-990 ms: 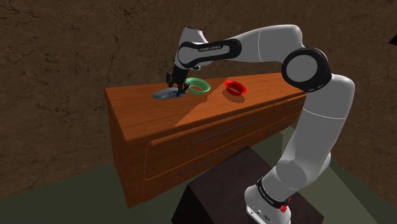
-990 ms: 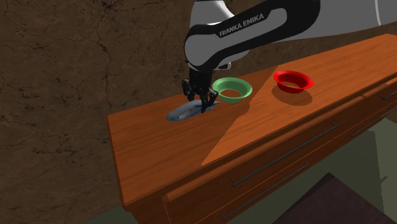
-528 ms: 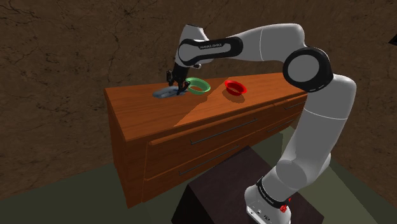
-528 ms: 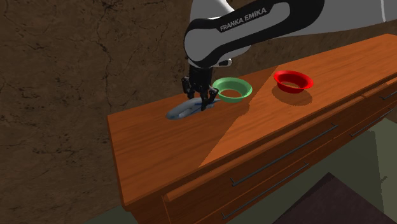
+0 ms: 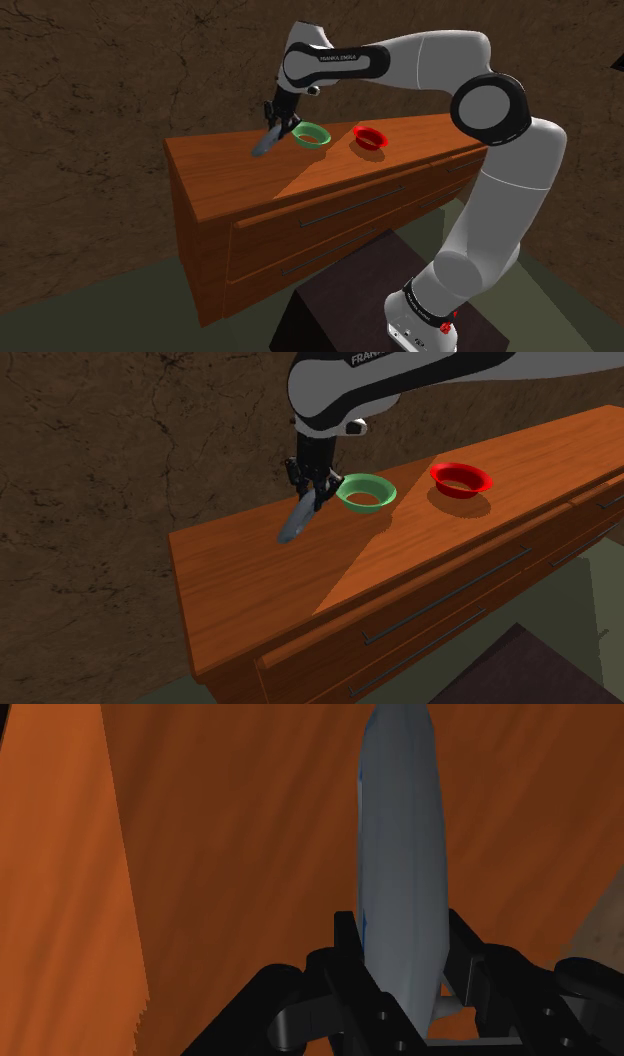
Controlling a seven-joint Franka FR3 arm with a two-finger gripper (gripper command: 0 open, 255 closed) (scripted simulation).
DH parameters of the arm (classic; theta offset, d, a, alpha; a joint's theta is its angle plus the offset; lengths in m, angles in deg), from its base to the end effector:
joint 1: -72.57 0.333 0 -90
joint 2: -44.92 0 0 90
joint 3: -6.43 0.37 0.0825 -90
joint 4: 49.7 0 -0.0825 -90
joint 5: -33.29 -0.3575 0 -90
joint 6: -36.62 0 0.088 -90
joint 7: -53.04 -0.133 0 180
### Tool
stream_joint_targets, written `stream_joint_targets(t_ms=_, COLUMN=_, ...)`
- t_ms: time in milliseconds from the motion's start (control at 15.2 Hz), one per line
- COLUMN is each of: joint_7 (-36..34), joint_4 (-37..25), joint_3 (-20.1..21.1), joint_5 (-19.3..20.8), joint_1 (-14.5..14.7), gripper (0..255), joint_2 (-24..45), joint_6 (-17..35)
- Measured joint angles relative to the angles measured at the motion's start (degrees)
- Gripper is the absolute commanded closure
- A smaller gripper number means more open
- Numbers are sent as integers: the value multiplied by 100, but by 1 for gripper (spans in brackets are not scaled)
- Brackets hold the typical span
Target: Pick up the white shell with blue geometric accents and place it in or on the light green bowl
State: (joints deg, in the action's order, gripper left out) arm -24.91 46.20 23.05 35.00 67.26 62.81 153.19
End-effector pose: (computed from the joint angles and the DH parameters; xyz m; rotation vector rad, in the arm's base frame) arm 0.6370 0.1039 0.4697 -2.5501 1.6827 -0.0022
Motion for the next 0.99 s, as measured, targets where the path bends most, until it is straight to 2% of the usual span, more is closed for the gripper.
stream_joint_targets(t_ms=858, joint_7=0, joint_4=-804, joint_3=23, joint_5=-46, joint_1=3, gripper=255, joint_2=-152, joint_6=-949)
stream_joint_targets(t_ms=990, joint_7=152, joint_4=-814, joint_3=-23, joint_5=-78, joint_1=-100, gripper=255, joint_2=-188, joint_6=-1001)
